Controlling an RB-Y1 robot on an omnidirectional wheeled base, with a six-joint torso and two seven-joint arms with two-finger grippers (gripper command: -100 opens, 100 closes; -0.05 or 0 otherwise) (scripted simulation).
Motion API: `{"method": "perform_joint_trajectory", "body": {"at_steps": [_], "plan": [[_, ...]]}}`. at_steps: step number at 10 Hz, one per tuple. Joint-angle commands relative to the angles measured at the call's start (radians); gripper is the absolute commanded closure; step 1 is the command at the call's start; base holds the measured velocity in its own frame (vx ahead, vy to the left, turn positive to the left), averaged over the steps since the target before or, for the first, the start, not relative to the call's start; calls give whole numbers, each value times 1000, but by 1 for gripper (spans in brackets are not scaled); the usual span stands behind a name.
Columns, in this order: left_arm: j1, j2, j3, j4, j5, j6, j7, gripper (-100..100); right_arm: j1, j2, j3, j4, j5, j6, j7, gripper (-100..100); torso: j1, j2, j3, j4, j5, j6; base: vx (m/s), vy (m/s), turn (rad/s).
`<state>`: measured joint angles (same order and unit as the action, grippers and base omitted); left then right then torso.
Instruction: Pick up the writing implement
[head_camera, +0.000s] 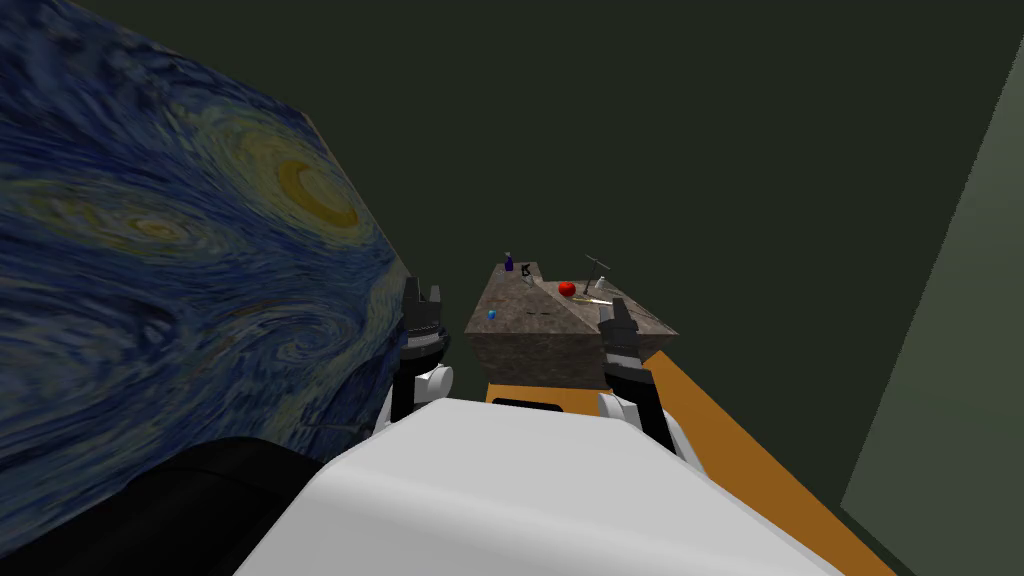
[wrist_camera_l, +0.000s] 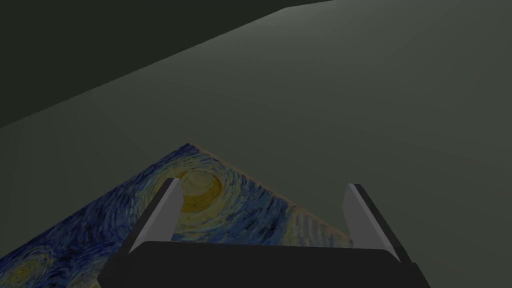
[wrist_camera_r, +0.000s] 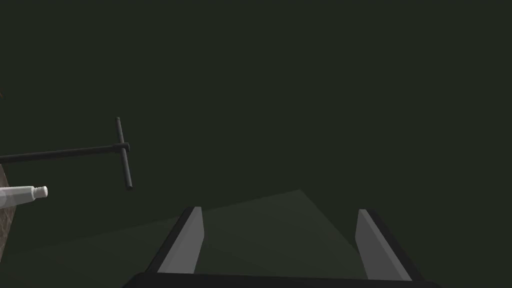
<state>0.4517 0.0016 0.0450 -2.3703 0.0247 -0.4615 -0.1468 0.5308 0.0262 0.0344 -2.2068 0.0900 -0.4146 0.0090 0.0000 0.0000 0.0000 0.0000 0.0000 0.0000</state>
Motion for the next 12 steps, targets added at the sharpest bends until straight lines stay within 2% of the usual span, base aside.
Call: {"method": "perform_joint_trajectory", "body": {"at_steps": [1, 6, 7, 9, 10, 12], "plan": [[0, 0, 0, 0, 0, 0, 0, 0, -7, -34, 0, 15, 5, 3, 4, -100, 0, 0, 0, 0, 0, 0, 1, -12, 44], [0, 0, 0, 0, 0, 0, 0, 0, -56, -190, 9, 127, 43, 17, 36, -100, -5, -1, 0, 0, -1, 0, 5, -55, 96], [0, 0, 0, 0, 0, 0, 0, 0, -56, -202, 9, 127, 43, 17, 36, -100, -6, -1, -1, 0, -1, 0, 1, -53, 69], [0, 0, 0, 0, 0, 0, 0, 0, -85, -271, 18, 190, 67, 22, 53, -100, -3, -1, 0, 0, -1, 0, 3, -45, 150], [0, 0, 0, 0, 0, 0, 0, 0, -85, -281, 18, 190, 67, 22, 53, -100, -4, -1, 0, 0, -1, 0, 5, -51, 65], [0, 0, 0, 0, 0, 0, 0, 0, -118, -355, 31, 260, 96, 25, 70, -100, -4, -1, -1, 0, -1, 0, 3, -60, 162]]}}
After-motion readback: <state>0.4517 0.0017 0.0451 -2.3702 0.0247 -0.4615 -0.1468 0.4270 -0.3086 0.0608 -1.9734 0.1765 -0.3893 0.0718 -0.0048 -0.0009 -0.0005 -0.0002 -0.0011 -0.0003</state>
